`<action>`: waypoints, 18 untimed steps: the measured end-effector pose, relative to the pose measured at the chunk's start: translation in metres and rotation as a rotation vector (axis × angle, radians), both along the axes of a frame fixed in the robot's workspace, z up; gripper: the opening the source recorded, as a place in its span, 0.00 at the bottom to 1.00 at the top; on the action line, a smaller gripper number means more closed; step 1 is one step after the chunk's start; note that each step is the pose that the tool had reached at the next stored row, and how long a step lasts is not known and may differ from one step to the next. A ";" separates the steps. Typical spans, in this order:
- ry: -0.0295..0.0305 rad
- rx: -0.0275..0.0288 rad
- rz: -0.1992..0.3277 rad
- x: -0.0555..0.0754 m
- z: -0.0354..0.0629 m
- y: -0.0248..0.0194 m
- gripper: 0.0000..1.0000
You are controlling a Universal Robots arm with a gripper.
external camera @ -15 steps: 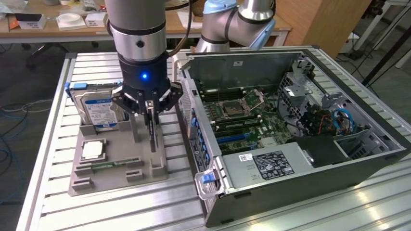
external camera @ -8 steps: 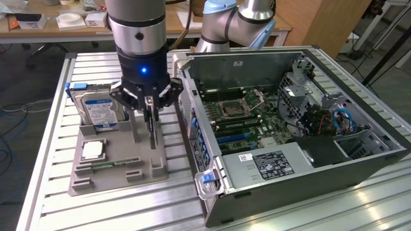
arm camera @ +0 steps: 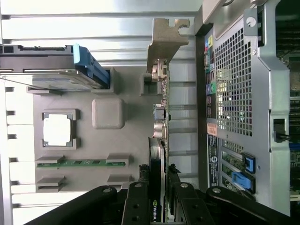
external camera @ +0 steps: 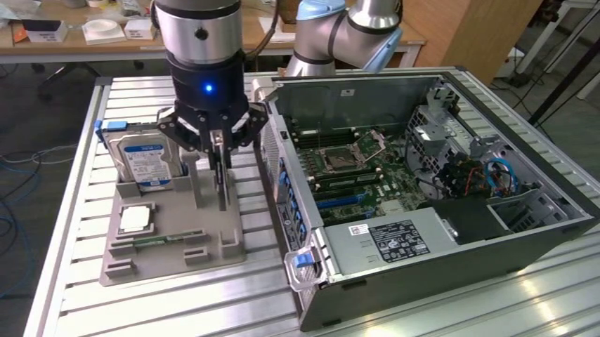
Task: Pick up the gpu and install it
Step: 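Pick up the gpu and move the gpu toward the slot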
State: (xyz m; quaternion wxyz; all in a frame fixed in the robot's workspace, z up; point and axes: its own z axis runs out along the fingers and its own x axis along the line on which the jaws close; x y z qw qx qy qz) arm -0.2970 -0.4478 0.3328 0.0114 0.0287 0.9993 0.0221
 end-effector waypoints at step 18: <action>-0.0001 -0.0067 0.000 0.000 0.0574 0.0000 0.26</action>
